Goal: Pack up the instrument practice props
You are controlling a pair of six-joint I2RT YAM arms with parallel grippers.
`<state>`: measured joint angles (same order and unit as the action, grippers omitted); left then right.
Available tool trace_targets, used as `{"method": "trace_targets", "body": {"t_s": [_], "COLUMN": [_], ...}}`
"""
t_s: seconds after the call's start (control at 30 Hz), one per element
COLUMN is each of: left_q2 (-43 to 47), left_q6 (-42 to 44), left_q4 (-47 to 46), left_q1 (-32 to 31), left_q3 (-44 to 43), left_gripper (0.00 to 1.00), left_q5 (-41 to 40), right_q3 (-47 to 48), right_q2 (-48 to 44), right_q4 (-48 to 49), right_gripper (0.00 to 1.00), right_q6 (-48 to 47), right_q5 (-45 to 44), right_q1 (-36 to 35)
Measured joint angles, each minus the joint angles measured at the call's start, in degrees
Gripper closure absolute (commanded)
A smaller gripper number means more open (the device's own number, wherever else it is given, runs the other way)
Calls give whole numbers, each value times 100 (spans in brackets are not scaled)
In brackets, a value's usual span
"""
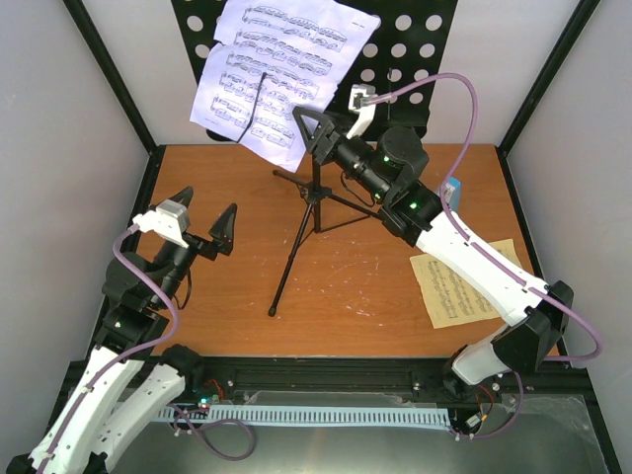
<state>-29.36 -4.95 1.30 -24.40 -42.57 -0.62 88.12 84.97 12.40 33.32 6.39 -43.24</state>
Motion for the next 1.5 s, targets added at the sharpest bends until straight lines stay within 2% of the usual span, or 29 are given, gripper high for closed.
{"method": "trace_targets", "body": {"t_s": [0.1,0.23,0.33,0.57,0.93,1.03,1.17,1.23,1.5], "left_q2": [0,-103,-415,-1840,-3716,-4054,-4336,-4398,-4463], "left_q6": [-2,-101,-382,-1021,-1062,-1078,-1213,-1270,-1436], "left_q4": [0,63,345,1259,2446,2632,2774,2789,2789], "left_q1": [0,0,0,4,17,168,726,883,953], "left_q3": [0,-140,-706,-3383,-5549,-5775,-5939,-5945,-6120], "left_gripper": [1,1,1,0,13,18,22,27,47], "left_q5": [44,337,640,1670,2188,2330,2693,2800,3353], "right_q3": [13,66,101,109,15,-37,-79,-92,-92], "right_q2": [4,46,79,92,74,37,-11,-33,-50], "right_q4": [-15,-13,-20,-9,31,20,24,4,-24], "right_gripper": [68,84,97,97,97,97,97,97,97], "right_q6": [-50,-133,-214,-396,-588,-643,-708,-739,-866], "right_q5": [-59,-140,-170,-212,-323,-380,-426,-428,-472], "right_q1": [-2,0,0,4,4,4,4,4,4]}}
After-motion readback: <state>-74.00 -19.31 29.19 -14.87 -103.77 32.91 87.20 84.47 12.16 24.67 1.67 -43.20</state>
